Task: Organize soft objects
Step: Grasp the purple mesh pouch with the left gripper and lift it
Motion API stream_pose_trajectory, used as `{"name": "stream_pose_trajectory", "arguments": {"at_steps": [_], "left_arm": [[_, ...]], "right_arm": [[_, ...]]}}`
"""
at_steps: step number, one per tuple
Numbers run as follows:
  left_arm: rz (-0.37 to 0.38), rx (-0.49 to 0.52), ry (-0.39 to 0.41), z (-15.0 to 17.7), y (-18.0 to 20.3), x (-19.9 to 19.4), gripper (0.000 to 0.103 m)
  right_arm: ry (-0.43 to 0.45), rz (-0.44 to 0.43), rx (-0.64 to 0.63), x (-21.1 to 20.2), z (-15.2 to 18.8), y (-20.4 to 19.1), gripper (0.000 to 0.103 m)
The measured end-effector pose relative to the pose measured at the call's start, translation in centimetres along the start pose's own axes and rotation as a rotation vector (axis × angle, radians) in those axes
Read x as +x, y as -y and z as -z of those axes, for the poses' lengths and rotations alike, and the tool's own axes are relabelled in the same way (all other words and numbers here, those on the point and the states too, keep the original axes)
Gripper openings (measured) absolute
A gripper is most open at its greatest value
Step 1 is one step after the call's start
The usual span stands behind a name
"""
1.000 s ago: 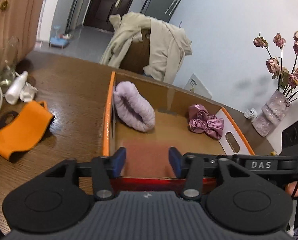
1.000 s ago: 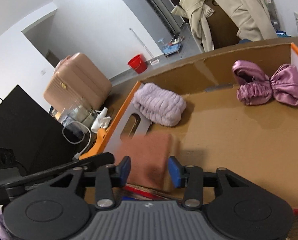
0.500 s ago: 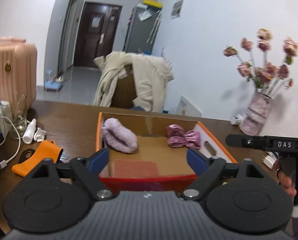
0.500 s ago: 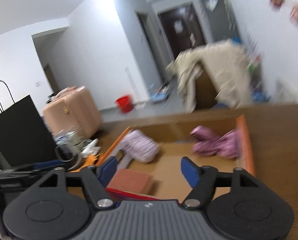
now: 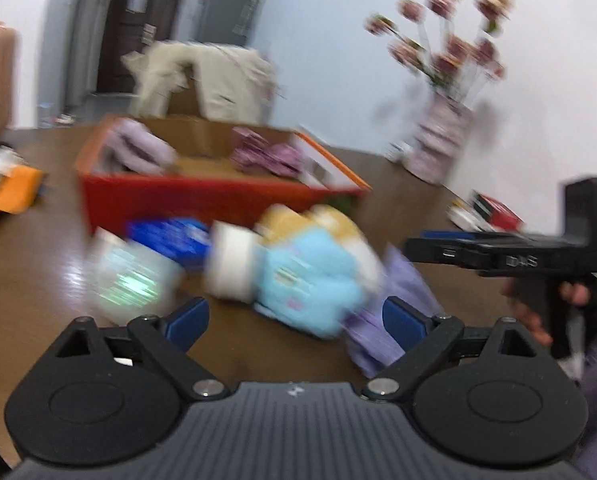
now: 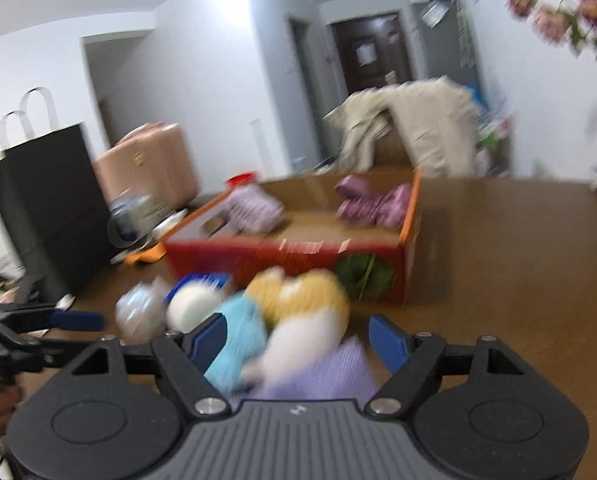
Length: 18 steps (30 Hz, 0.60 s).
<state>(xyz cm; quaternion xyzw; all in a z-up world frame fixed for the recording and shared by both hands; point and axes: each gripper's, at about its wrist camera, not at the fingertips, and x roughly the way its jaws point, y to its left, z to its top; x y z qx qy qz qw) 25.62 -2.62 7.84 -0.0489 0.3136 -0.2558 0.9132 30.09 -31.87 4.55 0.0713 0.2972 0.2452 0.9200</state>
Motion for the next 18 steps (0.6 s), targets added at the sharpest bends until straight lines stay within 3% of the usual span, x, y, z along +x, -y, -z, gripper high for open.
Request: {"name": "stream_pose_trajectory", "arguments": {"at_steps": [5, 9, 13, 14, 15, 16, 18], "left_arm": [[0.025, -0.007, -0.125, 2.0, 3.4, 4.4, 0.095], [0.021, -0.055, -0.13, 2.9, 4.5, 6.2, 0.087], [0.02, -0.109, -0.096, 3.0, 4.8, 6.8, 0.063], [0.018, -0.119, -0.093, 3.0, 4.9, 6.9, 0.051], [0.013, -0.129, -0.094, 3.0, 4.9, 7.1, 0.036], [0.011, -0.14, -0.097, 3.0, 4.8, 7.2, 0.028], [0.014, -0.163, -0.097, 3.1, 4.6, 6.9, 0.02]], "right_arm": [[-0.043, -0.105, -0.029, -0.5, 1.3, 2.4, 0.078], [-0.09, -0.16, 0.033, 0.4, 1.6, 5.1, 0.074], [-0.14, -0.26, 0.097, 1.7, 2.2, 7.4, 0.069], [-0.152, -0.291, 0.114, 1.9, 2.4, 7.8, 0.066], [-0.163, -0.31, 0.127, 2.2, 2.4, 7.9, 0.059], [-0.173, -0.321, 0.124, 2.3, 2.6, 7.9, 0.049], [-0.185, -0.353, 0.105, 2.3, 2.7, 7.7, 0.041]]}}
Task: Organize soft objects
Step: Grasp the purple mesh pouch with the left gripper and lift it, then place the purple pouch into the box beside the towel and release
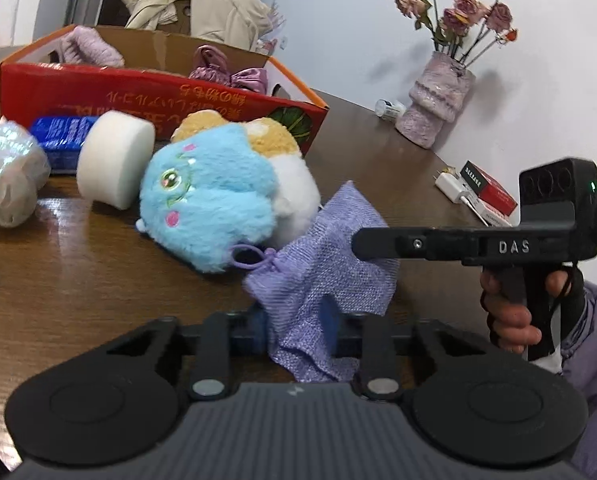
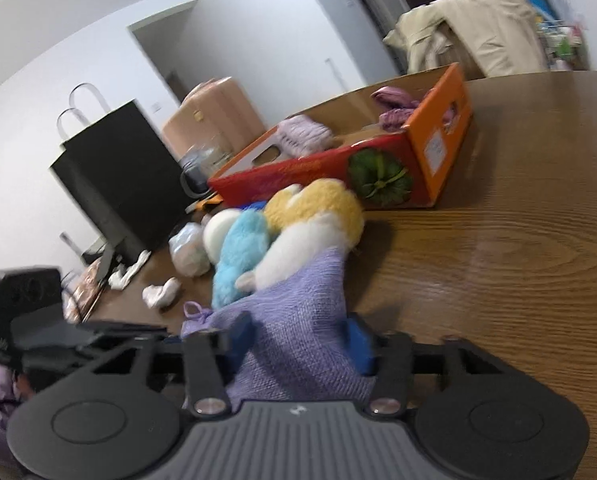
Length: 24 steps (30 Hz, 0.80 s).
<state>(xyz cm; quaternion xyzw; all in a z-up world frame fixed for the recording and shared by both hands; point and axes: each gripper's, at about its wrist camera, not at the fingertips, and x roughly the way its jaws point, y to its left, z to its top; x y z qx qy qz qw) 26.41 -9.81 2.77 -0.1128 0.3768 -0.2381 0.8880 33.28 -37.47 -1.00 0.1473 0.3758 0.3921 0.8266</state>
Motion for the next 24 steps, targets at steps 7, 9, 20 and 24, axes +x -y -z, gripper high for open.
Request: {"name": "stream_pose_trajectory", "arguments": {"at_steps": [7, 9, 20, 24], "left_arm": [[0.003, 0.004, 0.059, 0.4, 0.9, -1.5, 0.008], [0.028, -0.009, 0.084, 0.2, 0.9, -2.2, 0.008], [0.144, 0.107, 0.271, -8.5, 1.3, -7.9, 0.008], [0.119, 0.088, 0.252, -15.9, -0.2, -6.3, 0.008]], "right_arm": [[-0.012, -0.068, -0.028, -0.4, 0.3, -0.4, 0.021], [-0.01, -0.078, -0.021, -0.6, 0.3, -0.3, 0.019], [0.214, -0.07, -0.079, -5.7, -4.0, -6.3, 0.016], [0.246, 0.01, -0.014, -2.8, -10.1, -6.6, 0.016]]}}
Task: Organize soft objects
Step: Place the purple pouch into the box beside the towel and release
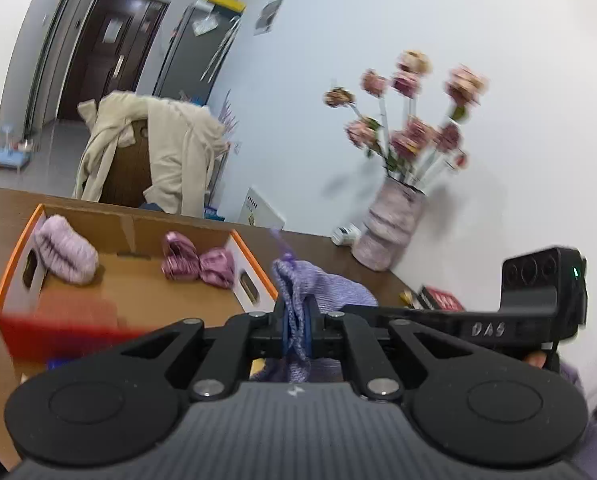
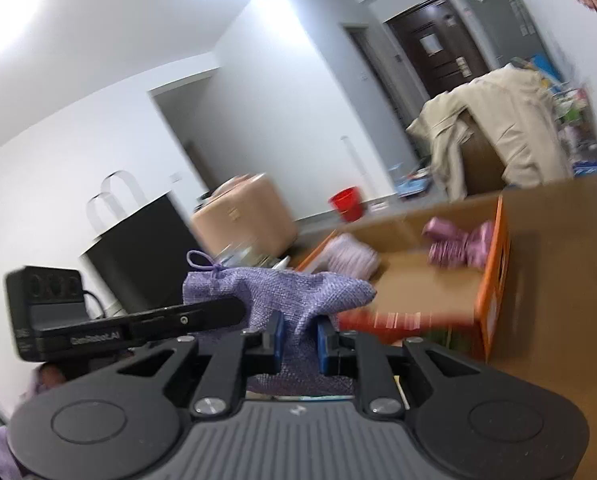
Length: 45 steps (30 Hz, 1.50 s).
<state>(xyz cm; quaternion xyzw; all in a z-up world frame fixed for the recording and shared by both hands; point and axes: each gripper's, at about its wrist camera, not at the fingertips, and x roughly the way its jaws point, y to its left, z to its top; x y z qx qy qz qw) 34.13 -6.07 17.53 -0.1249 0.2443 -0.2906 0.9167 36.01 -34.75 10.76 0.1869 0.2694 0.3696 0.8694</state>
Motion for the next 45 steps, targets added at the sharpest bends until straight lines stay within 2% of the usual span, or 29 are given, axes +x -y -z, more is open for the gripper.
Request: {"name": "stream_pose_trajectory", "arguments": {"at_steps": [4, 6, 10, 12, 13, 14, 16, 18, 19, 21, 25, 28, 30, 33, 36, 39, 42, 45], "left_arm": [[-0.096, 0.014, -0.039, -6.1, -5.0, 5.0, 0.008], [-0.147, 0.002, -0.1, -8.4, -9.2, 9.2, 0.009], [-0.326, -0.122, -0.23, -8.4, -17.0, 17.5, 0.01], [-0.365, -0.137, -0.292, -7.6, -19.2, 20.4, 0.022], [-0.386, -0.146, -0.312, -7.4, -20.1, 21.2, 0.033], [-0.395, -0.163, -0.323, -7.3, -20.9, 21.8, 0.038], [-0.338, -0.214, -0.308, -7.5, -21.8, 21.3, 0.053], [-0.287, -0.221, -0.302, -8.0, -21.4, 20.2, 0.062], [-0.271, -0.2, -0.284, -8.4, -20.9, 19.3, 0.063], [-0.233, -0.147, -0.239, -9.0, -20.0, 17.2, 0.067], [-0.191, -0.096, -0.144, -10.2, -17.5, 11.3, 0.072], [-0.18, -0.043, -0.09, -10.3, -15.1, 6.4, 0.084], [-0.173, -0.003, -0.07, -10.1, -13.6, 3.3, 0.086], [-0.202, 0.061, -0.023, -9.0, -10.9, -1.4, 0.088], [-0.236, 0.127, 0.028, -6.9, -8.4, -5.7, 0.093], [-0.258, 0.185, 0.101, -3.5, -6.3, -10.3, 0.099], [-0.266, 0.238, 0.149, 0.3, -4.3, -14.0, 0.102], [-0.307, 0.255, 0.192, 4.5, -2.9, -16.6, 0.103]], "right_arm": [[-0.031, 0.076, 0.044, 8.0, -5.6, 1.6, 0.016], [-0.079, 0.126, 0.081, 13.2, -7.9, 3.2, 0.016], [-0.184, 0.296, 0.201, 23.4, -9.6, 7.5, 0.016], [-0.227, 0.368, 0.195, 27.0, -9.5, 9.2, 0.016], [-0.245, 0.42, 0.213, 28.4, -9.2, 10.1, 0.016], [-0.26, 0.461, 0.222, 29.4, -8.8, 10.8, 0.018], [-0.234, 0.518, 0.216, 30.3, -8.3, 11.5, 0.033], [-0.242, 0.565, 0.16, 30.4, -8.4, 10.7, 0.043], [-0.255, 0.578, 0.143, 30.4, -8.5, 10.2, 0.047], [-0.271, 0.565, 0.125, 29.6, -8.8, 9.1, 0.047], [-0.179, 0.577, 0.075, 24.7, -10.6, 5.2, 0.056], [-0.114, 0.562, 0.01, 19.8, -11.3, 1.1, 0.062], [-0.069, 0.559, -0.034, 16.4, -11.3, -1.5, 0.065], [-0.006, 0.551, -0.069, 11.5, -10.5, -4.8, 0.069], [0.045, 0.531, -0.11, 6.9, -8.4, -8.0, 0.074], [0.085, 0.522, -0.158, 3.4, -5.2, -10.5, 0.075], [0.117, 0.512, -0.207, 0.7, -0.9, -12.6, 0.08], [0.133, 0.515, -0.255, -1.1, 4.2, -14.5, 0.082]]}}
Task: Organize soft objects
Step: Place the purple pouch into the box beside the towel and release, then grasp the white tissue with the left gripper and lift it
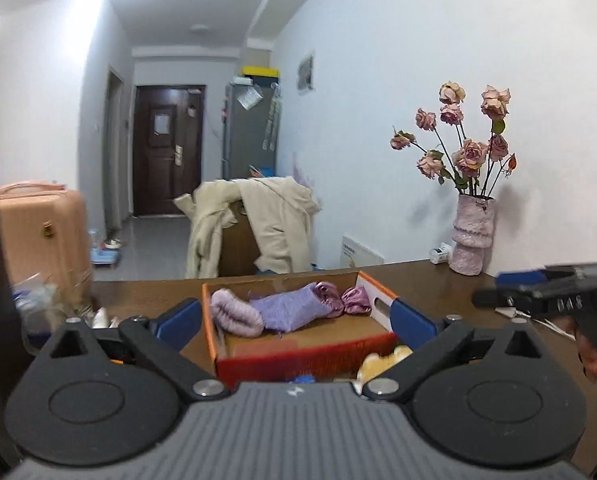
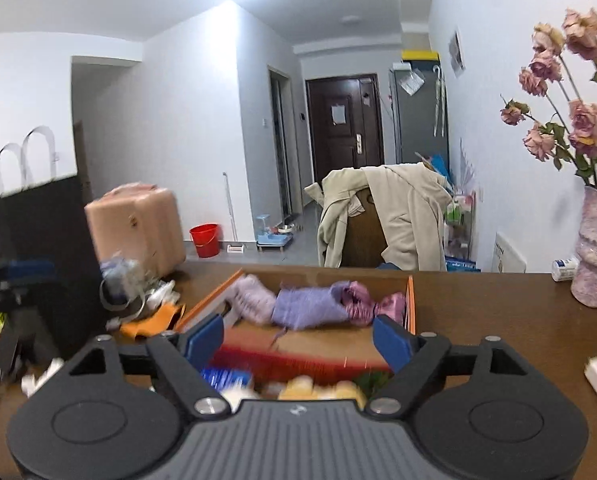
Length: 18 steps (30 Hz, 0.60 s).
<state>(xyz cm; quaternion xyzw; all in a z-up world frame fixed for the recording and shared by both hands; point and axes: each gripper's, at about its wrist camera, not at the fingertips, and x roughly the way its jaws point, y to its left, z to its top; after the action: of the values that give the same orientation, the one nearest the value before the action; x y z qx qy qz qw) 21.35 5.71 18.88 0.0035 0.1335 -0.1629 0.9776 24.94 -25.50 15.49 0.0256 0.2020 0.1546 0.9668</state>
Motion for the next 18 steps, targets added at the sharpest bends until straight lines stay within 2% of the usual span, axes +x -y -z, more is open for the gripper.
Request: {"name": "stream_pose_trajectory", "arguments": {"at_steps": [4, 7, 9, 13, 14, 18], "left_arm": [[-0.053, -0.027, 0.007, 4.7, 1.6, -3.7, 0.103], [-0.047, -0.069, -0.044, 7.8, 1.8, -4.9, 0.103], [-0.04, -0.06, -0.119, 9.6, 2.0, -4.1, 0.103], [-0.103, -0.031, -0.207, 12.2, 2.4, -1.0, 0.102], [-0.132, -0.048, -0.238, 12.5, 2.4, 0.2, 0.102], [-0.145, -0.13, -0.289, 13.7, 1.7, 2.9, 0.095]], "right_arm": [[0.01, -0.003, 0.03, -2.8, 5.3, -1.5, 0.085], [-0.008, -0.008, 0.016, -3.9, 8.5, -2.5, 0.086], [-0.038, -0.016, 0.0, -4.1, 10.2, -3.1, 0.086], [-0.11, -0.014, 0.01, -3.4, 12.5, -3.5, 0.086], [-0.117, -0.007, 0.015, -3.3, 12.8, -3.7, 0.086], [-0.124, -0.014, 0.021, -2.8, 12.9, -4.0, 0.086]]}}
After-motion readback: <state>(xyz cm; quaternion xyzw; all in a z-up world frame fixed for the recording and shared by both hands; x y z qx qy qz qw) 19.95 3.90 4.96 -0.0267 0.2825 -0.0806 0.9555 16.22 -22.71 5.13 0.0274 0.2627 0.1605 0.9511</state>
